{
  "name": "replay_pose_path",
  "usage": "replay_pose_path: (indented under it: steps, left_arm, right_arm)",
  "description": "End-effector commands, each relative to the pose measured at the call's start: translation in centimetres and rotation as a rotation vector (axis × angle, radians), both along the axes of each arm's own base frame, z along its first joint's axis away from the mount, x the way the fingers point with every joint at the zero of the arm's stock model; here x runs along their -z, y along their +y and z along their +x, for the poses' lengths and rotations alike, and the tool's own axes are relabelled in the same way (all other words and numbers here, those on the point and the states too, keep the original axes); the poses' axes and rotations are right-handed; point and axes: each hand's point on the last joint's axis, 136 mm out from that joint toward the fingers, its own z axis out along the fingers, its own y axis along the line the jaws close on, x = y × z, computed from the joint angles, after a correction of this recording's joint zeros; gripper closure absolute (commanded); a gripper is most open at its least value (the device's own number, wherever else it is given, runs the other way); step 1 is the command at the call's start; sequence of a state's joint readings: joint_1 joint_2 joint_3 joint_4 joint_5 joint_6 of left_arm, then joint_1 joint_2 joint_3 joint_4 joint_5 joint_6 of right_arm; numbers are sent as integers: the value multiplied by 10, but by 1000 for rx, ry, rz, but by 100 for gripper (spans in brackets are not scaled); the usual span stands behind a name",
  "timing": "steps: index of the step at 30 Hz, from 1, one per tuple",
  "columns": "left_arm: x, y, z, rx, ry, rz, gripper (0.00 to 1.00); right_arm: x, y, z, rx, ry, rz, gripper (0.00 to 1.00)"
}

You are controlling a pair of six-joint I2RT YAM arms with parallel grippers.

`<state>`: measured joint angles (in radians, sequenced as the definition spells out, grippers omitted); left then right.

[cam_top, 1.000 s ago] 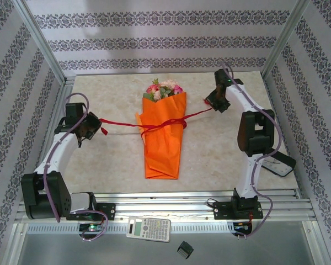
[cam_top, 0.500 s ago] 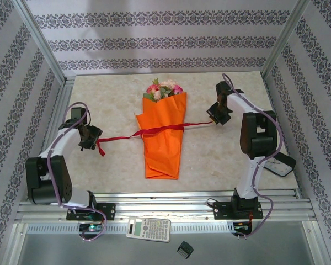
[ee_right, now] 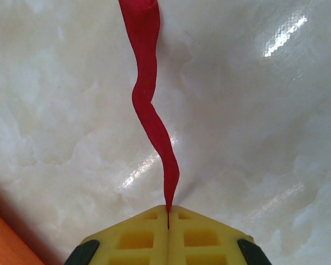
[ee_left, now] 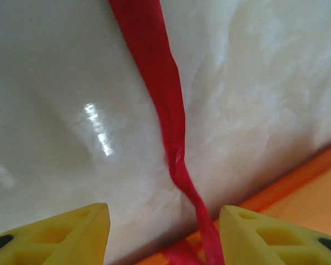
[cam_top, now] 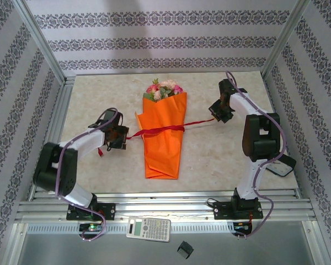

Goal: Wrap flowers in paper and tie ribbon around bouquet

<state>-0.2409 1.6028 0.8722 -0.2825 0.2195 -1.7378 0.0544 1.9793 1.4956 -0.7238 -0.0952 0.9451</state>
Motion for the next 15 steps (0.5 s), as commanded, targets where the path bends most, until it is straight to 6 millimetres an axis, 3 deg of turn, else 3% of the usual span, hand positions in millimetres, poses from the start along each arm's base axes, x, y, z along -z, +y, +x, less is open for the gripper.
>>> replay_pose_path:
  steps: [1,10,15]
  left_arm:
    - [-13,-23,26,-104,-35,-115,45]
    - [11,-52,36,-89,2,-156,49]
    - [8,-56,53,-75,-29,-137,62]
  right_arm:
    - [-10,-3,-3,-5,-21,7,100]
    - [-11,-5,-5,0,-27,14,100]
    - [-9,-6,-7,0,-23,14,100]
